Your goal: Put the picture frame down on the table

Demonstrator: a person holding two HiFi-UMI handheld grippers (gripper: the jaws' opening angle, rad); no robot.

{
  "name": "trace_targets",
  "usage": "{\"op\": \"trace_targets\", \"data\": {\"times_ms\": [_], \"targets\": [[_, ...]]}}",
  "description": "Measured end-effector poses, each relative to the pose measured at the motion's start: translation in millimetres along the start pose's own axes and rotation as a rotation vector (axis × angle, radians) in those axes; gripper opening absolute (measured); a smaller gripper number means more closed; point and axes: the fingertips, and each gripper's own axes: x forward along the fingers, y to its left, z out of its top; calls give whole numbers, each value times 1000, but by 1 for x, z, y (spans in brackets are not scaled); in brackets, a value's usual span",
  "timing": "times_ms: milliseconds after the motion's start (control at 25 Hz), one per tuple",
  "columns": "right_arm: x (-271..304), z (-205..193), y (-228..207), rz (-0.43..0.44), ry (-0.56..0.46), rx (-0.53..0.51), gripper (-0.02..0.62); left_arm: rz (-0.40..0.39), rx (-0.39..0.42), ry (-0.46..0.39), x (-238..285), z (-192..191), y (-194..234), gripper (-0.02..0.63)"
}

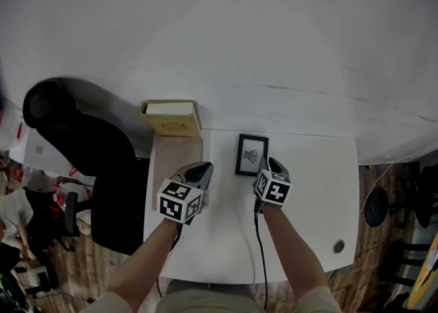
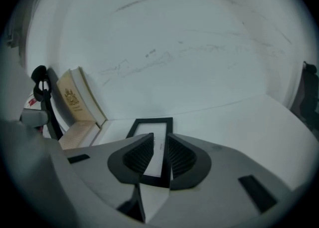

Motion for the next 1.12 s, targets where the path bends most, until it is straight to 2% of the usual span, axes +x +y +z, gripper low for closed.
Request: {"op": "trace_targets", "data": {"times_ms": [120,240,560,800,960,1120], "targets": [[-29,22,14,19,-69,-74,84,-11,49,-33,-13,16,-5,21],[-66,48,26,40,-157,-90,84,-2,96,-78,-33,36,-11,21],[-185,95,73,187,-342,-137,49,-30,200,-173,-94,79,-49,21],[-267,107,97,242,-444,-161,40,-50,228,-281,-149,107,-74,21],[-314,99,107,262,-480,-186,35,-48,233,-335,-187,112,-86,21],[-356,96,117,286,-541,-168,29,-53,260,-388,-220,117,-101,21]]}}
